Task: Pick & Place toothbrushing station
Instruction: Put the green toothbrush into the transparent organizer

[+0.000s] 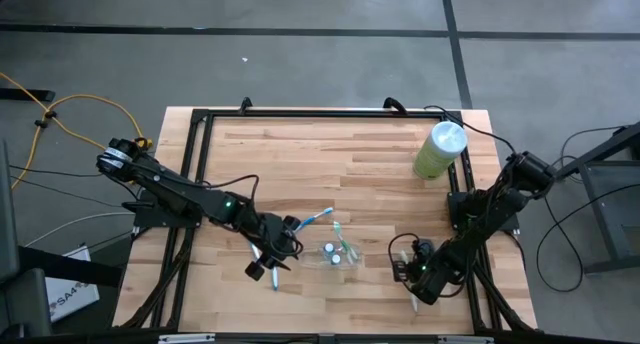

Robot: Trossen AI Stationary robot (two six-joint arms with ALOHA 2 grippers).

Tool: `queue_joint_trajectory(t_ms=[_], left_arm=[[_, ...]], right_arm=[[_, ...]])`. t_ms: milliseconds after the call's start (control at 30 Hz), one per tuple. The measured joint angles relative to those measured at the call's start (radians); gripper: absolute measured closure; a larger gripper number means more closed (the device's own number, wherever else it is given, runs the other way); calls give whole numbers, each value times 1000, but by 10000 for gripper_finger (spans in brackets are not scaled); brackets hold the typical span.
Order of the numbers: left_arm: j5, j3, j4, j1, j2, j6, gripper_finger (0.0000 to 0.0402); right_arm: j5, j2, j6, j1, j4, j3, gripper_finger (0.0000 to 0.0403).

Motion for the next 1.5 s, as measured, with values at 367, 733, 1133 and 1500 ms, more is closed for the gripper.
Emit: queue_joint_trajectory(t_ms=[367, 733, 1133, 1500], left_arm=[[0, 0, 0, 0, 0, 0, 250], [0, 0, 0, 0, 0, -5, 250], [0, 0, -1, 0, 0, -8, 250], [0, 0, -10, 0, 0, -15, 250]], right_arm=[[67, -2, -22, -1, -23, 0, 400], [25, 14, -30, -2, -1, 0, 392], [43, 17, -45, -3, 47, -2, 297], [-5, 16, -8, -1, 74, -3, 303]])
